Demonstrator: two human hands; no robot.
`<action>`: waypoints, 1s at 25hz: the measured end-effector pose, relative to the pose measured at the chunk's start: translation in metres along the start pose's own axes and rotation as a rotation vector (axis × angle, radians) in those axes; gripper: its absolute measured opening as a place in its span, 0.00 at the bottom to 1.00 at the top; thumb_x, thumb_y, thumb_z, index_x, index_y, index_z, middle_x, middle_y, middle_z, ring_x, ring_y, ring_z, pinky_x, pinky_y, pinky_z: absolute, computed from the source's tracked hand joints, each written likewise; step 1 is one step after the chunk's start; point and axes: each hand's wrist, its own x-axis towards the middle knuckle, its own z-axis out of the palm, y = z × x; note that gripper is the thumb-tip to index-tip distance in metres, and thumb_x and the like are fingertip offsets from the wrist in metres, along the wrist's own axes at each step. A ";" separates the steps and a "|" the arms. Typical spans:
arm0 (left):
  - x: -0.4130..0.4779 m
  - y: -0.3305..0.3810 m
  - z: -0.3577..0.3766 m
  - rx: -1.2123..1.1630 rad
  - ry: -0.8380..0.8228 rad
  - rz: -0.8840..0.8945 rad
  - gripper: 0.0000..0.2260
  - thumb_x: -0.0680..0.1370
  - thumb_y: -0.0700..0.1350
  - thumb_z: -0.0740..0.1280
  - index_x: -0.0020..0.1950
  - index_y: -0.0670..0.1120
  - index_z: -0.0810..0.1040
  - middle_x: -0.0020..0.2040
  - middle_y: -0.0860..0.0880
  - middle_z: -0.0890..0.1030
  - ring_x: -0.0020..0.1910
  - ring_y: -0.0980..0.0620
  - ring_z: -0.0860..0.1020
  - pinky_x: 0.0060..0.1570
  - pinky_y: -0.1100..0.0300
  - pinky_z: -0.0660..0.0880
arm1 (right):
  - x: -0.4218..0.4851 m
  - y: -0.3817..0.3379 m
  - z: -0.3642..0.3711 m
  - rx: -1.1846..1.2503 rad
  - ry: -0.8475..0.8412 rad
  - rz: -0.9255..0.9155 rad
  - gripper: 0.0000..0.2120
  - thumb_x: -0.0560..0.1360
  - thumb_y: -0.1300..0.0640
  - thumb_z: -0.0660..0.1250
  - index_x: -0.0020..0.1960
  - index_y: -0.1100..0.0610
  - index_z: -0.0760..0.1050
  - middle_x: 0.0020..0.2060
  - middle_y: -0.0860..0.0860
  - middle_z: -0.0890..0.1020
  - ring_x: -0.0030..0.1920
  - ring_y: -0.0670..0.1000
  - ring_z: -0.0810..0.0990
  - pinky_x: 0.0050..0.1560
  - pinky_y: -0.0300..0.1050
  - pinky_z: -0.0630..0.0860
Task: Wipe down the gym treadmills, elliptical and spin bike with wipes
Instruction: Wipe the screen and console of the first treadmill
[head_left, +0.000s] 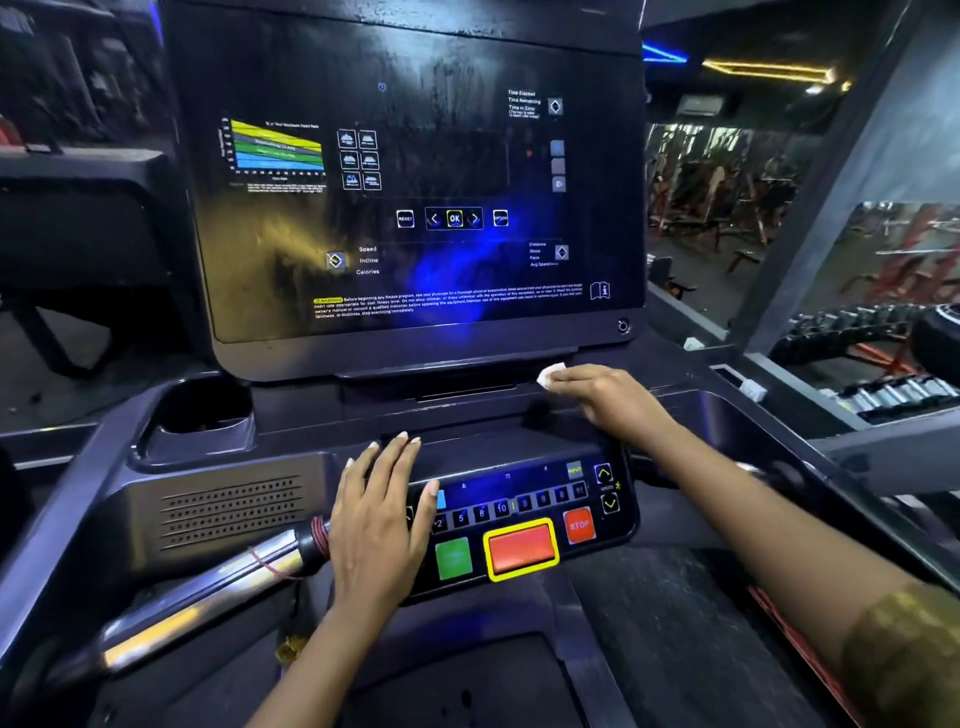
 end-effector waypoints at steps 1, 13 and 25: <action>0.000 0.001 -0.002 -0.006 -0.012 0.000 0.25 0.81 0.57 0.49 0.67 0.44 0.74 0.65 0.47 0.76 0.65 0.45 0.69 0.66 0.50 0.63 | -0.001 -0.013 -0.005 0.030 0.074 0.015 0.24 0.63 0.77 0.66 0.55 0.58 0.81 0.54 0.54 0.82 0.52 0.56 0.82 0.51 0.48 0.79; -0.011 0.028 -0.039 -0.374 -0.281 0.292 0.29 0.75 0.60 0.53 0.71 0.45 0.68 0.69 0.46 0.70 0.69 0.49 0.66 0.71 0.58 0.51 | -0.128 -0.138 -0.072 0.363 0.228 0.657 0.16 0.68 0.70 0.66 0.51 0.55 0.83 0.45 0.52 0.85 0.38 0.35 0.77 0.39 0.27 0.70; -0.183 0.239 0.024 -0.494 -1.098 0.936 0.24 0.80 0.53 0.60 0.75 0.49 0.61 0.73 0.51 0.63 0.71 0.52 0.63 0.69 0.58 0.61 | -0.443 -0.228 -0.151 0.259 0.239 1.399 0.15 0.68 0.68 0.65 0.48 0.54 0.84 0.43 0.48 0.85 0.33 0.31 0.78 0.37 0.29 0.72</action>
